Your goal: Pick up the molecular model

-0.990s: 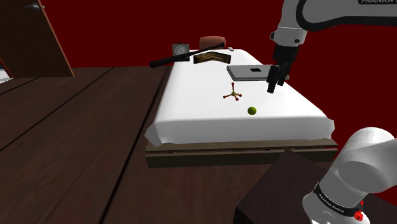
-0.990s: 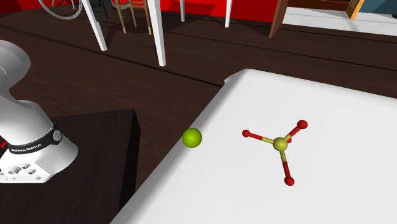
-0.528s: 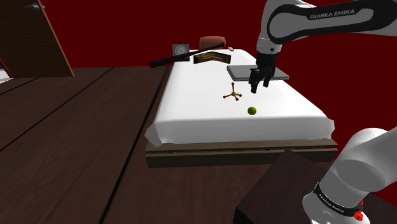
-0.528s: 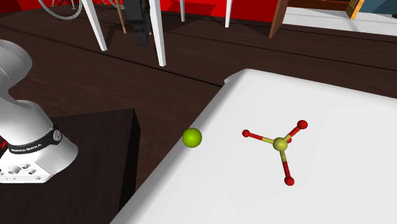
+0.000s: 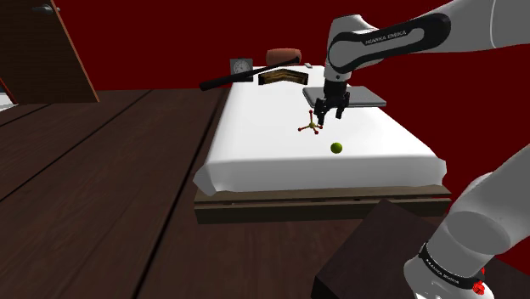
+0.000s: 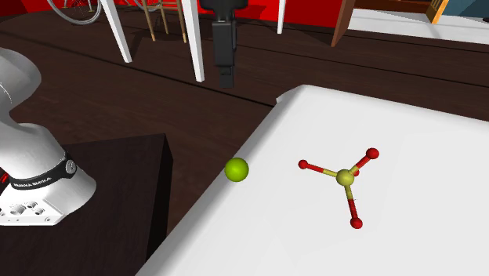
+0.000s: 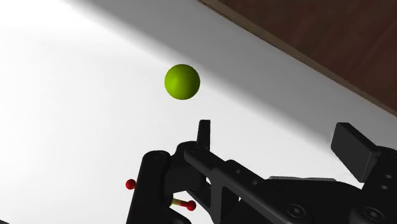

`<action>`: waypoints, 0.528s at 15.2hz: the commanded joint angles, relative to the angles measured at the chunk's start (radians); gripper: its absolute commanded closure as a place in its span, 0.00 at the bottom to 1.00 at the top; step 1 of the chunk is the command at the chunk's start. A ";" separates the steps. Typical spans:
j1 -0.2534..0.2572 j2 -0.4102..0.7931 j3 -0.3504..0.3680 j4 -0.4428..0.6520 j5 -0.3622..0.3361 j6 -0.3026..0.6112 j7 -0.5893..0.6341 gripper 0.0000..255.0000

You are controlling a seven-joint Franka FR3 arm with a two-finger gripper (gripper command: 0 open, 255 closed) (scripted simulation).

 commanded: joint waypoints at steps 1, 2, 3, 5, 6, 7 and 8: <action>-0.012 0.067 -0.010 0.044 -0.005 0.026 0.014 0.00; -0.017 0.102 -0.014 0.067 -0.007 0.038 0.023 0.00; -0.022 0.137 -0.018 0.091 -0.008 0.050 0.031 0.00; -0.032 0.208 -0.027 0.142 -0.010 0.070 0.047 0.00; -0.037 0.243 -0.032 0.170 -0.010 0.078 0.054 0.00; -0.041 0.278 -0.037 0.198 -0.010 0.085 0.061 0.00; -0.046 0.313 -0.042 0.228 -0.009 0.092 0.069 0.00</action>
